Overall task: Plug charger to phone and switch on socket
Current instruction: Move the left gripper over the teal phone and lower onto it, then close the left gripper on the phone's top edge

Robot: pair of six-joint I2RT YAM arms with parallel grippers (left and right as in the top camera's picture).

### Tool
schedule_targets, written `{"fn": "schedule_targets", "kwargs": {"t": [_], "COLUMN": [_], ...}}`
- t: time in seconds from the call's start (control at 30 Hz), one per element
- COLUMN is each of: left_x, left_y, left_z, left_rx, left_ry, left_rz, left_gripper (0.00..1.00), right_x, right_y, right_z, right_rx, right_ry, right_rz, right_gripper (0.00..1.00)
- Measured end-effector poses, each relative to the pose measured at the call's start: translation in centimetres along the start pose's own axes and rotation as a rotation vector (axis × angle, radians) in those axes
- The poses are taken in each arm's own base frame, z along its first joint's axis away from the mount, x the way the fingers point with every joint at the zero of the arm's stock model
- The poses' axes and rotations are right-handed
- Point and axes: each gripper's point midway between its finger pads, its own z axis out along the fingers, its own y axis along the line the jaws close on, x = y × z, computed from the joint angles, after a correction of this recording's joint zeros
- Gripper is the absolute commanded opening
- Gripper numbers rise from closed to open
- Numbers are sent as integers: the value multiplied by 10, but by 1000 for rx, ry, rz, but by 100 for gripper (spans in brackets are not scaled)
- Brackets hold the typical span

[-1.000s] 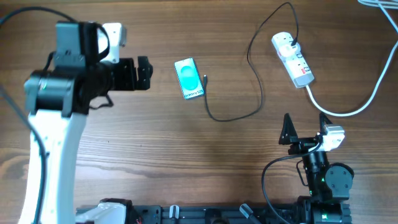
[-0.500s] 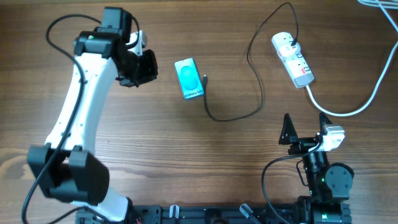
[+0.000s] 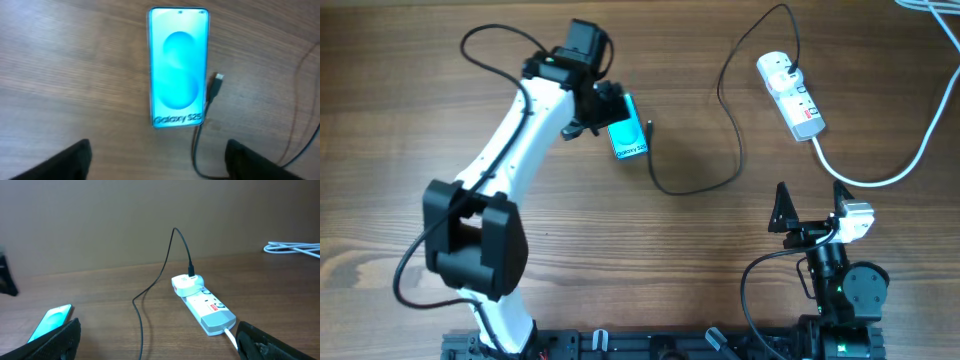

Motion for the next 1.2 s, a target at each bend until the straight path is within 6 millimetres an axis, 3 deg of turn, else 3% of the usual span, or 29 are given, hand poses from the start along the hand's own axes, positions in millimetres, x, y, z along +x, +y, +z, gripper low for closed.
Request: {"fn": "schedule_targets", "kwargs": {"t": [0.27, 0.63, 0.93, 1.2], "left_x": [4, 2, 4, -1], "left_y": [-21, -26, -14, -18], "left_z": [40, 82, 107, 109], "left_rx": [-6, -47, -111, -98], "left_ry": [-2, -29, -18, -41], "left_rz": [44, 69, 69, 69], "left_gripper": [100, 97, 88, 80], "right_x": [0, 0, 0, 0], "right_y": [0, 0, 0, 0], "right_z": [0, 0, 0, 0], "right_rx": [0, 0, 0, 0], "right_ry": [0, 0, 0, 0], "right_rz": [0, 0, 0, 0], "right_gripper": [100, 100, 100, 100]}}
